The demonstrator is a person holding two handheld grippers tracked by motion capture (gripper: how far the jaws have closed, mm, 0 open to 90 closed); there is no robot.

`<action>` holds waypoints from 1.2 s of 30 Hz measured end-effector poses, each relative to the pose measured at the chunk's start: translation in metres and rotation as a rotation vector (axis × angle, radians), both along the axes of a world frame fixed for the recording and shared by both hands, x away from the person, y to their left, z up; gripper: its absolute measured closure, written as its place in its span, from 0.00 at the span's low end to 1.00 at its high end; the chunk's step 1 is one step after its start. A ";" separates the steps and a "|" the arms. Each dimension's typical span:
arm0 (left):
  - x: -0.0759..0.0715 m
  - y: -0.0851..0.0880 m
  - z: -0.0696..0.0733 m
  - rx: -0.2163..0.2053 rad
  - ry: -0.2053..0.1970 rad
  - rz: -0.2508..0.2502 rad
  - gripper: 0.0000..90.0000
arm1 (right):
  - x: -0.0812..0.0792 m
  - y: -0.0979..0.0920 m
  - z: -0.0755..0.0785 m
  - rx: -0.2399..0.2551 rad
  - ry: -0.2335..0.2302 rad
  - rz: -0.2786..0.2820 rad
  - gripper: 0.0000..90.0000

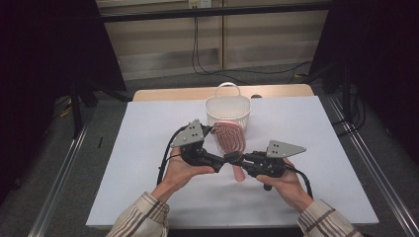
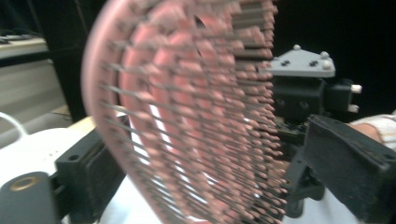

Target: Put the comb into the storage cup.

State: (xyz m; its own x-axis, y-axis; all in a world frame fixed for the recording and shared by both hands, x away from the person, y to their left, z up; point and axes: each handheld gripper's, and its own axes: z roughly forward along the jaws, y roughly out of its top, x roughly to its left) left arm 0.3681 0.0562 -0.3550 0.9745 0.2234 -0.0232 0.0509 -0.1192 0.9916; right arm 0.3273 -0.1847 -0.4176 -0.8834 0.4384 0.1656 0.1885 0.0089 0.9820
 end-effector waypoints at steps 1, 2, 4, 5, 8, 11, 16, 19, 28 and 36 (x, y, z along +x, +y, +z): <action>0.000 0.000 -0.001 0.000 0.008 -0.004 0.11 | 0.000 0.000 0.000 0.002 -0.001 0.000 0.91; 0.000 -0.001 -0.001 0.000 0.013 -0.002 0.11 | 0.000 0.000 0.000 0.003 -0.003 0.002 0.91; 0.001 -0.001 -0.003 -0.003 0.016 -0.005 0.12 | 0.000 0.000 0.000 0.010 0.001 0.011 0.91; 0.001 -0.001 -0.003 -0.001 0.019 -0.013 0.12 | -0.001 0.000 0.000 0.010 0.001 0.017 0.91; 0.000 -0.002 -0.003 -0.007 0.015 -0.034 0.15 | -0.002 0.003 -0.001 -0.003 -0.003 0.045 0.91; -0.001 -0.002 -0.002 -0.008 0.012 -0.043 0.18 | -0.001 0.004 -0.002 0.005 0.002 0.051 0.91; -0.001 -0.002 -0.002 -0.009 0.004 -0.039 0.22 | -0.002 0.003 -0.001 0.012 0.007 0.062 0.91; 0.001 -0.001 -0.001 -0.031 0.027 -0.051 0.23 | -0.002 0.005 -0.002 -0.002 0.007 0.065 0.91; 0.004 -0.001 -0.003 -0.009 0.033 -0.052 0.26 | -0.002 0.004 -0.001 0.020 0.008 0.069 0.91; 0.006 -0.003 -0.006 -0.003 0.048 -0.067 0.31 | -0.001 0.003 -0.001 0.018 0.007 0.068 0.91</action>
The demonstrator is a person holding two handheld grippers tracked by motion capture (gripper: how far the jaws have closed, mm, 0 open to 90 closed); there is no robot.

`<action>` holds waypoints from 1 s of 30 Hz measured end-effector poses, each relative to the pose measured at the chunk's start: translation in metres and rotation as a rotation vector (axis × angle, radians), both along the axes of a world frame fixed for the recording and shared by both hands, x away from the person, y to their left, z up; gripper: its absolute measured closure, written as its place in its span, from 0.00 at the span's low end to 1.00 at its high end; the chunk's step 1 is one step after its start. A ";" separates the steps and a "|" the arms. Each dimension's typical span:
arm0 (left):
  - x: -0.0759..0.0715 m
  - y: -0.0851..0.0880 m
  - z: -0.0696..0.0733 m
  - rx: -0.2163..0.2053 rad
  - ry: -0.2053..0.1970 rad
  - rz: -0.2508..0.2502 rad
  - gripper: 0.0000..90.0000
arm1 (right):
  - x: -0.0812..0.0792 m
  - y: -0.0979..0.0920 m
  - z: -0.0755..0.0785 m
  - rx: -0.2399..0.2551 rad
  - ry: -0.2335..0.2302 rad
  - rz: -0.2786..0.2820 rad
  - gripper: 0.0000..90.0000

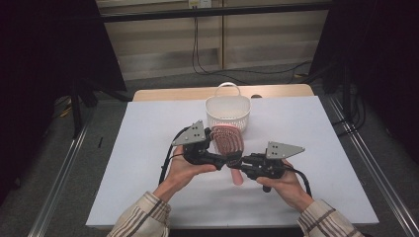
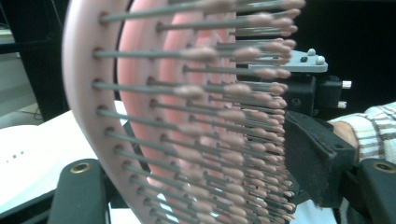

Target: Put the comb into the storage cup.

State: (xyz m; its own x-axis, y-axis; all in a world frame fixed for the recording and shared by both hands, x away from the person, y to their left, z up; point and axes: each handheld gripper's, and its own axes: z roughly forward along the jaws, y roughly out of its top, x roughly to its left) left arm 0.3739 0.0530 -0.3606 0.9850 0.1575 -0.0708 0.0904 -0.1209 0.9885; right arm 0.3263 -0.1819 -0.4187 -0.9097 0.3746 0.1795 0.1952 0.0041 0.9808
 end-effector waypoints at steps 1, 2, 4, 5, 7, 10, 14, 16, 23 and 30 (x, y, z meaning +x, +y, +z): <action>0.000 0.000 0.000 -0.004 0.010 0.002 0.31 | 0.000 0.000 0.000 -0.005 -0.001 0.001 0.91; 0.001 0.000 0.000 -0.006 0.012 0.004 0.31 | 0.000 0.000 0.000 -0.009 -0.004 -0.001 0.91; 0.002 0.000 -0.001 -0.002 0.022 0.001 0.33 | 0.001 -0.002 0.000 -0.005 0.000 -0.004 0.91; 0.001 -0.001 -0.001 -0.002 0.021 -0.003 0.34 | 0.001 -0.002 0.000 -0.005 -0.001 -0.007 0.91; 0.001 -0.002 -0.002 -0.004 0.025 -0.010 0.37 | 0.001 -0.002 0.000 -0.003 0.000 -0.003 0.91; 0.001 -0.003 -0.002 -0.011 0.029 -0.021 0.41 | 0.001 -0.002 0.000 -0.005 0.003 -0.002 0.91; 0.002 -0.005 -0.003 -0.011 0.023 -0.027 0.46 | 0.002 -0.004 -0.001 -0.012 -0.002 -0.011 0.90; 0.002 -0.005 -0.003 -0.015 0.026 -0.027 0.49 | 0.002 -0.004 0.000 -0.009 0.004 -0.017 0.90; -0.001 -0.008 -0.003 -0.019 0.025 -0.032 0.54 | 0.003 -0.004 -0.001 -0.008 0.004 -0.024 0.89; -0.001 -0.008 -0.002 -0.029 0.025 -0.038 0.62 | 0.002 -0.004 -0.001 -0.004 0.007 -0.027 0.86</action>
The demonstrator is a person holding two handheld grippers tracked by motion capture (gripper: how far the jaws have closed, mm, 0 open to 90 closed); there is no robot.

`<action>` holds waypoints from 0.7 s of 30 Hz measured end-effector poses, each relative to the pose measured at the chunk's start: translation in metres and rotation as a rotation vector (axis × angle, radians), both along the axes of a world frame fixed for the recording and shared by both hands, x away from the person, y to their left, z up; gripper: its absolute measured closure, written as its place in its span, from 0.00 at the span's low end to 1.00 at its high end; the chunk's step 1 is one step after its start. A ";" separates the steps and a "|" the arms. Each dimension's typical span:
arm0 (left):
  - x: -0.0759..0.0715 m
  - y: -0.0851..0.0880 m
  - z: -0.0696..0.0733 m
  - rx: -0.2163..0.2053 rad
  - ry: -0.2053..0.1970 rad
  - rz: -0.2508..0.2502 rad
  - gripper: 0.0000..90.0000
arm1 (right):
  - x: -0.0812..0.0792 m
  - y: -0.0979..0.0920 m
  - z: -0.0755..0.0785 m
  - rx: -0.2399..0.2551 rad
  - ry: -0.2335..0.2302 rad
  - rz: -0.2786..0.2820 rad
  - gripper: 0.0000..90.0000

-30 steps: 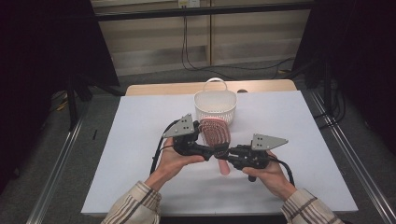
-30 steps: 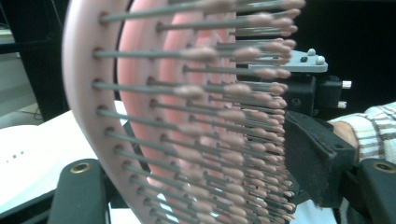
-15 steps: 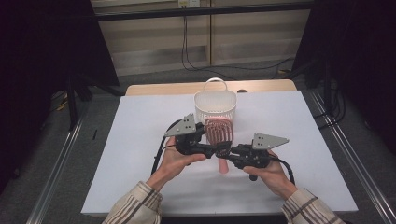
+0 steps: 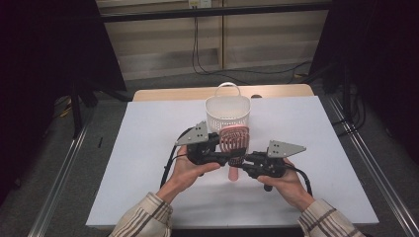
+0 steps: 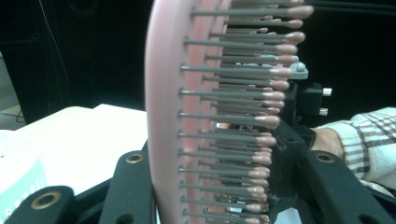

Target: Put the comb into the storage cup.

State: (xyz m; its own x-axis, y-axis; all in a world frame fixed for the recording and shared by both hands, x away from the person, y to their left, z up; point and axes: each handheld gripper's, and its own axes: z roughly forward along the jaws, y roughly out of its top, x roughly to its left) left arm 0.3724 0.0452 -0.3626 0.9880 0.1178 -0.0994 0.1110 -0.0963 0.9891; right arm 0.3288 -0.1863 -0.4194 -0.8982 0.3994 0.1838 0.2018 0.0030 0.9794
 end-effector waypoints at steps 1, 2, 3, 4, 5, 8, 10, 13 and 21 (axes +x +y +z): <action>0.000 0.000 0.000 -0.002 0.004 0.003 0.62 | 0.000 0.000 0.000 -0.002 0.000 -0.003 0.86; 0.000 -0.001 0.000 -0.004 0.006 0.004 0.62 | 0.000 0.000 0.000 -0.004 -0.001 -0.005 0.86; 0.000 -0.001 0.000 0.000 0.004 0.005 0.63 | 0.000 0.000 0.000 -0.004 0.000 -0.007 0.86; 0.000 -0.002 -0.001 -0.008 0.008 0.009 0.63 | 0.000 0.000 0.000 -0.008 -0.003 -0.012 0.85; 0.000 -0.002 -0.001 -0.010 0.009 0.009 0.64 | 0.001 0.000 -0.001 -0.009 -0.003 -0.015 0.85; 0.000 -0.003 0.000 -0.006 0.009 0.007 0.67 | 0.002 0.000 -0.002 -0.013 0.002 -0.023 0.84; -0.001 -0.003 0.000 -0.012 0.008 0.009 0.68 | 0.001 0.000 -0.001 -0.012 0.002 -0.022 0.83; -0.001 -0.004 0.001 -0.014 0.009 0.011 0.68 | 0.001 0.000 -0.001 -0.010 -0.003 -0.024 0.83; -0.004 -0.007 0.002 -0.002 0.021 0.014 0.68 | -0.001 0.003 -0.001 -0.026 0.008 -0.047 0.74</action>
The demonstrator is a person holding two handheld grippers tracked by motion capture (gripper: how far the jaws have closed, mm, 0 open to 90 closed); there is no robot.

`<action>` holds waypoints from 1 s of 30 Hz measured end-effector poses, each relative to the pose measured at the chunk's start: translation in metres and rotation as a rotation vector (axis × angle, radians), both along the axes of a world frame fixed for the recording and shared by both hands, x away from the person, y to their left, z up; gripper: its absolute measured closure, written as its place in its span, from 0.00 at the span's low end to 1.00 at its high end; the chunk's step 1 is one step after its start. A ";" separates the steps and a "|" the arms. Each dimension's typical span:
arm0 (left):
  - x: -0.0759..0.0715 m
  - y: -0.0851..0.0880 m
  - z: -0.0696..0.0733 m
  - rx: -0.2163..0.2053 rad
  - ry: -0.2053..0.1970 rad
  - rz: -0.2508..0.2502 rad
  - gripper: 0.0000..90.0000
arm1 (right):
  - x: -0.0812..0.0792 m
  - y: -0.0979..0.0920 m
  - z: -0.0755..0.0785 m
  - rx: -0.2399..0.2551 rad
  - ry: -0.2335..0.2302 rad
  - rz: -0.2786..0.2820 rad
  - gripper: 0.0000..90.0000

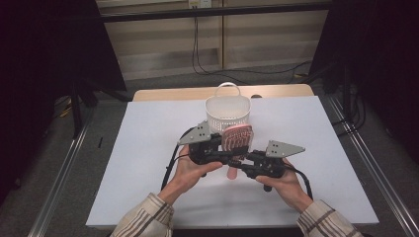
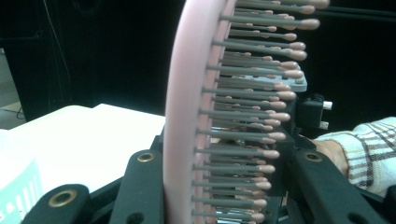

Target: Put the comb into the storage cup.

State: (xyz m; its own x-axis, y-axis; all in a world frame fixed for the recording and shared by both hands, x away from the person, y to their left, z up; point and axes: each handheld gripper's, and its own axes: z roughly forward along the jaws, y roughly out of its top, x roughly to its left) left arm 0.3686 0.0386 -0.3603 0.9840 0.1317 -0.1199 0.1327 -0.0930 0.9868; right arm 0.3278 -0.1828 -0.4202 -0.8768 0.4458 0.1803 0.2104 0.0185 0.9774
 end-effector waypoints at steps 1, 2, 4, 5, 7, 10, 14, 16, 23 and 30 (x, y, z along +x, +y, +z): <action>0.000 0.000 0.000 -0.001 0.000 0.001 0.68 | 0.000 0.001 0.000 -0.001 -0.001 0.001 0.72; -0.001 0.000 0.001 0.002 0.001 -0.001 0.68 | -0.001 0.001 0.001 -0.004 0.000 -0.003 0.71; -0.001 -0.001 0.001 -0.004 -0.002 0.008 0.68 | -0.001 0.002 0.002 -0.013 -0.009 -0.005 0.66; -0.001 0.000 0.001 -0.004 -0.002 0.010 0.68 | -0.002 0.002 0.002 -0.016 -0.009 -0.011 0.63; -0.001 0.000 0.001 0.002 -0.005 0.015 0.68 | -0.003 0.003 0.002 -0.022 -0.009 -0.021 0.60; 0.000 0.001 0.000 0.009 -0.009 0.024 0.68 | -0.003 0.002 0.002 -0.027 -0.010 -0.043 0.50; 0.000 0.004 0.002 -0.002 -0.005 0.044 0.68 | -0.004 0.001 0.002 -0.034 0.001 -0.072 0.43; 0.001 0.006 0.002 -0.002 -0.004 0.059 0.68 | -0.004 0.000 0.002 -0.045 0.004 -0.085 0.40; 0.004 0.013 0.004 0.004 0.006 0.108 0.68 | -0.006 -0.005 0.002 -0.059 -0.023 -0.128 0.30; 0.004 0.019 0.007 0.001 -0.004 0.125 0.68 | -0.008 -0.009 0.002 -0.100 -0.027 -0.175 0.15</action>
State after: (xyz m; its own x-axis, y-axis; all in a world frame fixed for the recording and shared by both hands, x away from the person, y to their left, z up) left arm 0.3730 0.0574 -0.3535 0.9604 0.2535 -0.1154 0.1391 -0.0772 0.9873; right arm 0.3201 -0.1917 -0.4179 -0.7886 0.6059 0.1049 0.1924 0.0811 0.9780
